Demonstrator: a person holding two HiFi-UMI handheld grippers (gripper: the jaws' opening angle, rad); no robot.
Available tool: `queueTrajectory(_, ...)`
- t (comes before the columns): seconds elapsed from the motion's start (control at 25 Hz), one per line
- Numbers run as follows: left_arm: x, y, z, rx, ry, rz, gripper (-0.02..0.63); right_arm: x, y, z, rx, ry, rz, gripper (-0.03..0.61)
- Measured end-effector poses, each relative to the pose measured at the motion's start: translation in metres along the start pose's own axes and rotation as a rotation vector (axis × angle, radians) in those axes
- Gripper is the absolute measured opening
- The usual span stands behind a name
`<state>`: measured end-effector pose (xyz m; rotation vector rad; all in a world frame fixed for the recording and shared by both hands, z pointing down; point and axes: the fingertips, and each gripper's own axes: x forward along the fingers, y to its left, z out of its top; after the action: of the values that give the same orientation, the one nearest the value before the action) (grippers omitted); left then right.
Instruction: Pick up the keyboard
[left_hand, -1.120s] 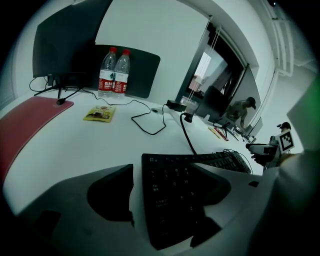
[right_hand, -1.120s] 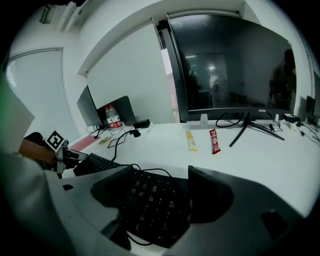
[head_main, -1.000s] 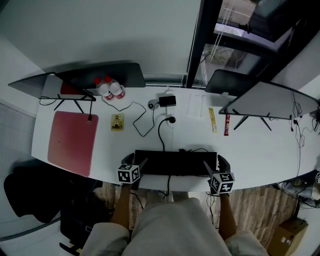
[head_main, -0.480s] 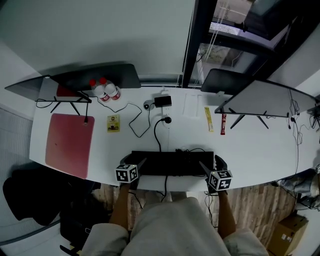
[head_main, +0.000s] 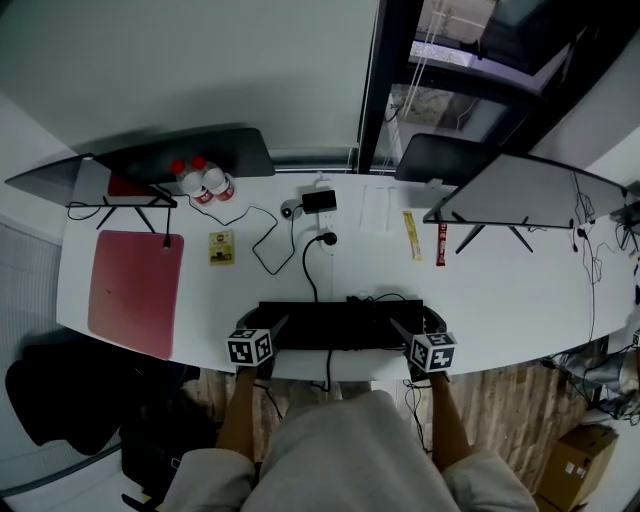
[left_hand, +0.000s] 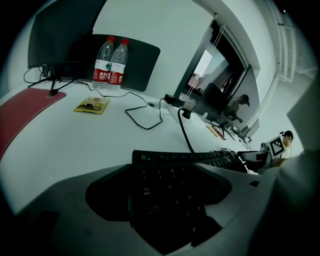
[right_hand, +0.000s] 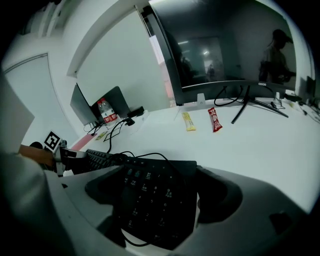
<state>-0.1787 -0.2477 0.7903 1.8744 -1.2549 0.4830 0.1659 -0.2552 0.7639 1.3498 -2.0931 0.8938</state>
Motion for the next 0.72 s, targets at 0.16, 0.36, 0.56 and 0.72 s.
queueTrajectory(0.16, 0.0, 0.0, -0.001, 0.001, 0.001, -0.001, 0.334, -0.003, -0.001, 0.003, 0.03, -0.024, -0.01, 0.436)
queueTrajectory(0.36, 0.0, 0.0, 0.0, 0.003, 0.002, -0.001, 0.334, 0.0, -0.009, 0.0, 0.026, 0.004, -0.01, 0.436)
queueTrajectory(0.56, 0.001, -0.001, 0.0, 0.003, 0.003, -0.001, 0.334, 0.01, -0.013, -0.002, 0.035, 0.042, 0.001, 0.436)
queueTrajectory(0.72, 0.001, -0.001, 0.0, 0.002, 0.004, 0.0, 0.334, 0.017, -0.012, -0.007, 0.035, 0.083, 0.004, 0.434)
